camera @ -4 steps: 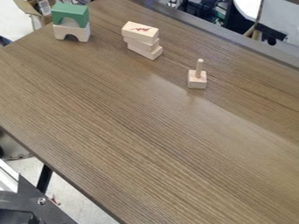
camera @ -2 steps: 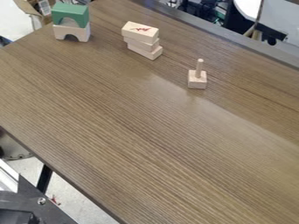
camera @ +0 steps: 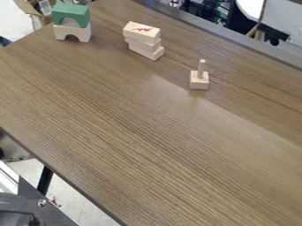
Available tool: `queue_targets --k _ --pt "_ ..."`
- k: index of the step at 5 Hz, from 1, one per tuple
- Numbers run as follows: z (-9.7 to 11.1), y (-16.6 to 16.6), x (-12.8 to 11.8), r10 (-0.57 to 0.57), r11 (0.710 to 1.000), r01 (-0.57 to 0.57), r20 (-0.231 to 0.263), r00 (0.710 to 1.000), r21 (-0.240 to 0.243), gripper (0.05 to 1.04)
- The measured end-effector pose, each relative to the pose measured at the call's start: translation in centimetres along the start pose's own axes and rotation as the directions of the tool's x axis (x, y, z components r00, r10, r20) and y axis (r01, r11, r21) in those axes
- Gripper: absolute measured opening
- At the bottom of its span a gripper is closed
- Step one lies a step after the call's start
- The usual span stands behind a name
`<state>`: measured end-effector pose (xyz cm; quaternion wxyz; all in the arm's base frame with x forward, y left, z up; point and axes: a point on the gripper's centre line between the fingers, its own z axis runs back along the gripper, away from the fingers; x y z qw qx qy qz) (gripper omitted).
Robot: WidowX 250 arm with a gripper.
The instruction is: Put the green arch to the upper left side of the table
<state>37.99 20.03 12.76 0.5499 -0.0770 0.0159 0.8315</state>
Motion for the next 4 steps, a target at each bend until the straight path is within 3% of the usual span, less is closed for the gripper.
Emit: queue_targets --k 4 --pt "-1.5 -1.5 3.7 0.130 0.991 -0.132 0.044 0.991 0.033 0.999"
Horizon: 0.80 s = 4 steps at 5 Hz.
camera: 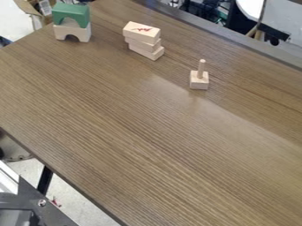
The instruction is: Put the green arch to the upper left side of the table
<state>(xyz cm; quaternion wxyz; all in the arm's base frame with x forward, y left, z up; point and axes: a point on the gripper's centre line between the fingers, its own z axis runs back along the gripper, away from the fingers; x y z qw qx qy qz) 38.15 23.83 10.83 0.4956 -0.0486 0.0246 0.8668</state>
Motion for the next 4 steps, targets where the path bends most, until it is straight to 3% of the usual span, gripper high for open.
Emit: queue_targets --k 1,3,4 --pt "0.1 0.1 0.4 0.024 1.000 -0.024 0.006 1.000 0.007 0.999" --pt "-0.8 0.1 1.7 0.143 0.987 -0.144 0.023 0.989 0.071 0.999" --pt "-0.4 0.0 2.4 0.168 0.983 -0.170 0.034 0.985 0.072 0.999"
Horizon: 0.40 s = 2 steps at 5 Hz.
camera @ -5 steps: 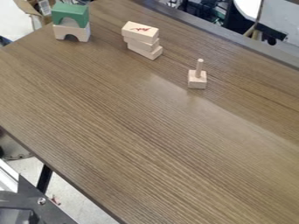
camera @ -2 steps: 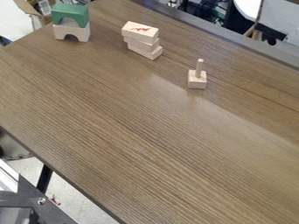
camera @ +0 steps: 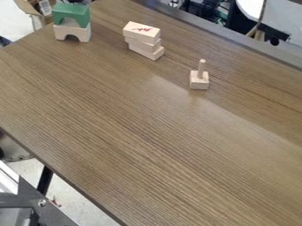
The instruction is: Put the green arch to the upper left side of the table
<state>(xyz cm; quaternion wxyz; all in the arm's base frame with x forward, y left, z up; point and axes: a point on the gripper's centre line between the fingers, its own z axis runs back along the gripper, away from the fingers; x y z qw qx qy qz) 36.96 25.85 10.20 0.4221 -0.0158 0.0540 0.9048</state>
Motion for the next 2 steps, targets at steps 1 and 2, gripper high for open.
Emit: queue_targets --k 1,2 --pt "-0.54 -0.12 0.32 0.012 1.000 -0.012 0.010 1.000 0.021 0.999" --pt "-0.23 -0.05 0.89 0.038 0.999 -0.038 0.016 0.999 0.024 0.999"
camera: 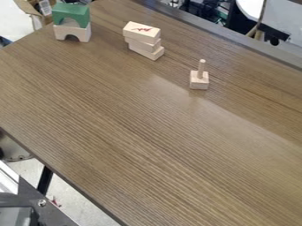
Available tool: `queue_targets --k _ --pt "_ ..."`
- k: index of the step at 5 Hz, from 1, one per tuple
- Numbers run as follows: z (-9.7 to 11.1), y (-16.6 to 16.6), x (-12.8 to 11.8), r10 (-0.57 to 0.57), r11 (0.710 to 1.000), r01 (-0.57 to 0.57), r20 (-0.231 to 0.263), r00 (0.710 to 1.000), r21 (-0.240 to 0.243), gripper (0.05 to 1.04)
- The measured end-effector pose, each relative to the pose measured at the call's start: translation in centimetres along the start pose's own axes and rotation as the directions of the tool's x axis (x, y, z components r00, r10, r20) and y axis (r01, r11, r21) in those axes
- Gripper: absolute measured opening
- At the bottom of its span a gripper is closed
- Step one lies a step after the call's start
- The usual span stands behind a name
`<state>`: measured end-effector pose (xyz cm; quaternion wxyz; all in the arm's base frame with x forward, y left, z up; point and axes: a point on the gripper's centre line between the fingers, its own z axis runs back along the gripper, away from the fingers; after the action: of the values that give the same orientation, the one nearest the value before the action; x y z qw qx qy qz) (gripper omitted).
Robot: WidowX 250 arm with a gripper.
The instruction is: Put the green arch to the upper left side of the table
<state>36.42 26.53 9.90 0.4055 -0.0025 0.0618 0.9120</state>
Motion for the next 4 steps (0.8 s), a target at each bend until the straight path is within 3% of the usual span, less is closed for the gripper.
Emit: queue_targets --k 2,4 --pt "0.04 0.34 0.51 0.024 0.999 -0.024 0.001 1.000 0.024 0.999" --pt "0.07 0.90 0.79 -0.039 0.997 0.039 0.007 0.999 0.060 0.999"
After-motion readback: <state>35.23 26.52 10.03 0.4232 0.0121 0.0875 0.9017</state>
